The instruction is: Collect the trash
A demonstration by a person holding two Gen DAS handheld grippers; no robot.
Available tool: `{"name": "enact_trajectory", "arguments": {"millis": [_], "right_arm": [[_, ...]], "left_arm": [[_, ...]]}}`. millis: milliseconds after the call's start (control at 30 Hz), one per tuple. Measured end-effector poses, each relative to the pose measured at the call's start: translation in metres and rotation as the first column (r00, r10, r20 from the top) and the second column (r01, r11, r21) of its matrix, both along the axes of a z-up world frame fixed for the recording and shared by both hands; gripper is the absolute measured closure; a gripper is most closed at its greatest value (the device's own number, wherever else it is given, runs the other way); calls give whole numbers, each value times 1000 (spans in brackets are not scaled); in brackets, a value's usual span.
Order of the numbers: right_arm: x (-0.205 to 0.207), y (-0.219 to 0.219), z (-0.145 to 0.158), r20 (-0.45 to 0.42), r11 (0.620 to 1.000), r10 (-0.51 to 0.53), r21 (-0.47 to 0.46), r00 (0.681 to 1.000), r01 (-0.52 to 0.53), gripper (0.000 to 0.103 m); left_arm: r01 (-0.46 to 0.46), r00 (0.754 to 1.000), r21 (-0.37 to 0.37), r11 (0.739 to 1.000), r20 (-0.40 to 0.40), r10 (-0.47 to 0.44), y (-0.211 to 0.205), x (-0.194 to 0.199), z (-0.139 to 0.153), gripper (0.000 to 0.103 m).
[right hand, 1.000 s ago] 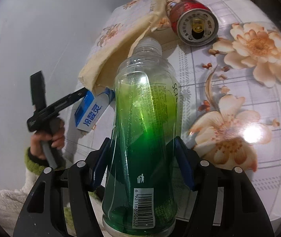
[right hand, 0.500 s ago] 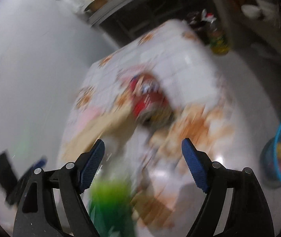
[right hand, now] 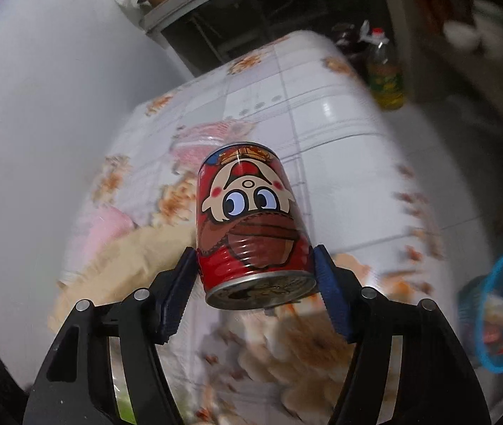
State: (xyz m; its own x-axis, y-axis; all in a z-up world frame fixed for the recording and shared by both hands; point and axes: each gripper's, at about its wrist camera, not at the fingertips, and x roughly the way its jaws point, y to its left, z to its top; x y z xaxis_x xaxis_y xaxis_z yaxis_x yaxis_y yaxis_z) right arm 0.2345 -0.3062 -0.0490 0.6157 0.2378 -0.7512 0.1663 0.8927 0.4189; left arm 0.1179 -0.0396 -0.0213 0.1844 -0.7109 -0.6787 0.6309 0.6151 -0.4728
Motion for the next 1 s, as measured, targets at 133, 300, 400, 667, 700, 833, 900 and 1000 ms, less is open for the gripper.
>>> {"name": "enact_trajectory", "arguments": {"millis": [133,300,400,667,700,833,900,1000], "right_arm": [[-31,6,12,-12,996,-15,-90,1000,14,41],[-71,6,26,-26,991,-36,-132,999,32,41],[-93,5,37,-32,987,-48,-155,998,43,41],[-116,17,46,-62,972,-46,-233,997,31,41],[-117,19,48,-65,971,-44,-239,997,28,41],[-112,30,51,-73,962,-16,-272,997,-4,41],[-108,34,49,-81,954,-16,-301,997,-9,41],[-104,43,47,-79,946,4,-323,997,-29,41]], "left_arm": [[-3,1000,-6,1000,-20,3,3,-1,-4,30],[10,1000,-3,1000,-22,-10,-3,-6,-8,30],[25,1000,-3,1000,-16,-25,-8,-11,-10,30],[58,995,18,998,82,-59,-14,-21,-5,30],[63,993,23,998,99,-65,-14,-22,-4,30],[71,990,24,997,122,-74,-15,-21,0,30],[69,990,22,997,124,-71,-15,-19,1,30],[68,990,26,997,120,-70,-15,-20,0,30]]}}
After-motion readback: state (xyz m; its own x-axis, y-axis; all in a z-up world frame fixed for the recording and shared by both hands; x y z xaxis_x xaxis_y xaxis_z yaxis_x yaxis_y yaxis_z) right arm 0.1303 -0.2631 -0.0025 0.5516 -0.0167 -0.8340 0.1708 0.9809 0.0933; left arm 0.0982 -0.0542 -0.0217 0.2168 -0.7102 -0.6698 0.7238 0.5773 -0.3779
